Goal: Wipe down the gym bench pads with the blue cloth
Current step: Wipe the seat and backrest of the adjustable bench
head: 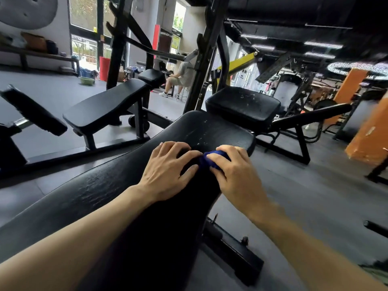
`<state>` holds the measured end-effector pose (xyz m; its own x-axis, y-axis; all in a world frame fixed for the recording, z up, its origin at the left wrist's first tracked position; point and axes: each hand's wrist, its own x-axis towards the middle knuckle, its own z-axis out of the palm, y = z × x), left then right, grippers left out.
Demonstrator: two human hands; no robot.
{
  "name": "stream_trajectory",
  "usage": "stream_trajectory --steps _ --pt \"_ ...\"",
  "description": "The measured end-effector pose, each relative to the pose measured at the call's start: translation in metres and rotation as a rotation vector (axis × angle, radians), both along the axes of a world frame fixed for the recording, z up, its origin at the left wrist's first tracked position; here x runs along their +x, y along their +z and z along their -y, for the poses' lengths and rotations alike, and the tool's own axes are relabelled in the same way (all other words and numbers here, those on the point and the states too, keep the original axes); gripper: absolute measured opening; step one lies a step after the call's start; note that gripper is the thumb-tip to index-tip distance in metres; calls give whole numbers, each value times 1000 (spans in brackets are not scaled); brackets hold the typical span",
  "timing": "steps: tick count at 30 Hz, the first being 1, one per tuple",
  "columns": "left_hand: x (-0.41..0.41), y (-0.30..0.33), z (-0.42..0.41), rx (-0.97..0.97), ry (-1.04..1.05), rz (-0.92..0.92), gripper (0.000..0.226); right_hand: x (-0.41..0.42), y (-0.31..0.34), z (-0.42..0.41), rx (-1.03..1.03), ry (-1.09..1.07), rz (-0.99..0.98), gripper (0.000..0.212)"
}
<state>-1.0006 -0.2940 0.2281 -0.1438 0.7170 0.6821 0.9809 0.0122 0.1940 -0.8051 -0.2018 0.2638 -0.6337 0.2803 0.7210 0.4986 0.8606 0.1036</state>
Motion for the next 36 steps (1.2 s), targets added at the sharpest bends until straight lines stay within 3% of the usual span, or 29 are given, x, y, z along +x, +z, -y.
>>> stream_trajectory --steps 5,8,13,16,19,21,24,28,31,34,36 --pt "-10 -3 -5 -32 34 73 47 -4 51 -88 -125 -231 -138 26" --pt "-7 -6 -4 -38 30 93 49 -14 51 -82 -109 -296 -183 20" --pt "-8 -6 -2 -51 40 93 51 -17 2 4 -75 -42 -76 28" --pt "-8 -7 -1 -70 57 83 51 -14 3 5 -44 85 45 27" --pt "-11 -5 2 -100 43 75 53 -25 37 -56 -13 -89 -29 24" --pt "-17 -3 8 -126 14 36 55 -31 58 -89 -99 -261 -125 21" --pt "-30 -4 15 -142 -36 11 57 -46 53 -72 -123 -375 -145 20" --pt "-35 -12 14 -95 -66 21 57 -46 -5 24 -62 -74 -35 23" --pt "-37 -14 13 -92 -81 7 56 -35 -7 22 -28 61 73 29" --pt "-35 -17 13 -78 -53 5 52 -41 29 -43 16 -137 -18 25" --pt "-33 -19 14 -48 25 26 51 -45 51 -79 -75 -287 -101 24"
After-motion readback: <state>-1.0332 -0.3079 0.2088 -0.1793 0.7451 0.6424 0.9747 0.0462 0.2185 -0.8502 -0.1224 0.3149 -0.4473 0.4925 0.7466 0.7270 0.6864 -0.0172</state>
